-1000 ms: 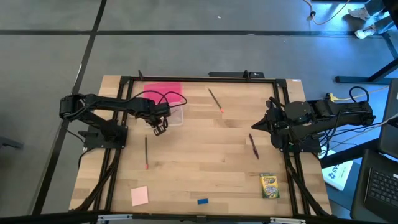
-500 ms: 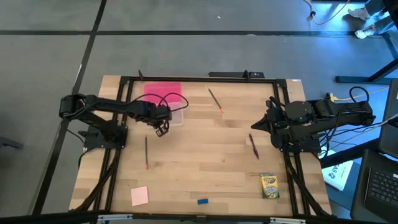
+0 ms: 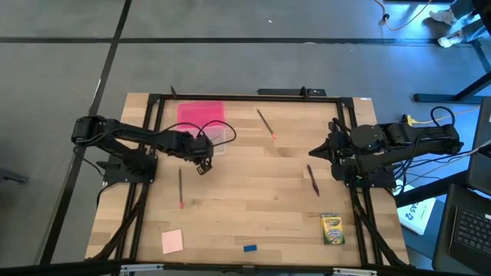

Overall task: Pack school essentials
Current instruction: Put the top black pencil into the pink supply box

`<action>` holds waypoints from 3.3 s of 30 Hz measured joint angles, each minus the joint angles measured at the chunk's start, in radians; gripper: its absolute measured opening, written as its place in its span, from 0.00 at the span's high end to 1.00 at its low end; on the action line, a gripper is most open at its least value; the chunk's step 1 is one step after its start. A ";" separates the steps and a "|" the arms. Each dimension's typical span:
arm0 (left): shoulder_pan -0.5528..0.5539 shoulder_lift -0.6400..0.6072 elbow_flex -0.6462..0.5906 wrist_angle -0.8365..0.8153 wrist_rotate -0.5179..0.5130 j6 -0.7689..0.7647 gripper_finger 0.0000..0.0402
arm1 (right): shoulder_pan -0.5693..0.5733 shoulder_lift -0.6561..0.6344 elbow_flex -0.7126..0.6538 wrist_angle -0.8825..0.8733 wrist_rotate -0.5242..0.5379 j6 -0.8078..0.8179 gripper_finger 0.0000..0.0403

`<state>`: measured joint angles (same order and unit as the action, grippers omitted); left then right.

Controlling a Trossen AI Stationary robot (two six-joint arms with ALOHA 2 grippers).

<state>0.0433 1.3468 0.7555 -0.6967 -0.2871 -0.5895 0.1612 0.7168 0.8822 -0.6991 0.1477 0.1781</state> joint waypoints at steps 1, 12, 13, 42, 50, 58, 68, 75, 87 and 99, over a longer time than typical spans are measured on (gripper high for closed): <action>-0.019 -0.006 0.000 0.003 0.000 -0.021 0.87 | 0.000 0.004 0.000 0.000 0.000 0.001 0.99; -0.287 -0.127 0.000 0.003 -0.057 -0.322 0.86 | 0.025 0.085 0.000 -0.054 0.001 0.131 0.99; -0.315 -0.134 0.000 0.002 -0.068 -0.345 0.86 | 0.030 0.094 0.000 -0.057 0.001 0.151 0.99; -0.456 -0.152 0.000 -0.029 -0.228 -0.343 0.86 | -0.048 0.438 0.000 0.023 0.084 0.565 0.91; -0.456 -0.152 0.000 -0.029 -0.228 -0.343 0.86 | -0.149 0.473 0.000 0.174 0.069 0.411 0.80; -0.456 -0.152 0.000 -0.028 -0.228 -0.343 0.86 | -0.224 0.497 0.000 0.195 0.071 0.416 0.67; -0.456 -0.152 0.000 -0.028 -0.228 -0.343 0.86 | -0.310 0.713 0.000 0.313 0.069 0.376 0.69; -0.456 -0.152 0.000 -0.027 -0.228 -0.343 0.86 | -0.375 0.864 0.000 0.437 0.069 0.338 0.69; -0.456 -0.151 0.000 -0.023 -0.228 -0.343 0.86 | -0.425 0.987 0.000 0.488 0.094 0.271 0.69; -0.456 -0.151 0.000 -0.019 -0.228 -0.344 0.86 | -0.429 1.019 0.000 0.525 0.173 0.231 0.69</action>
<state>-0.4129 1.1954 0.7555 -0.7155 -0.5151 -0.9333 -0.2680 1.7355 0.8825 -0.1740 0.3210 0.4091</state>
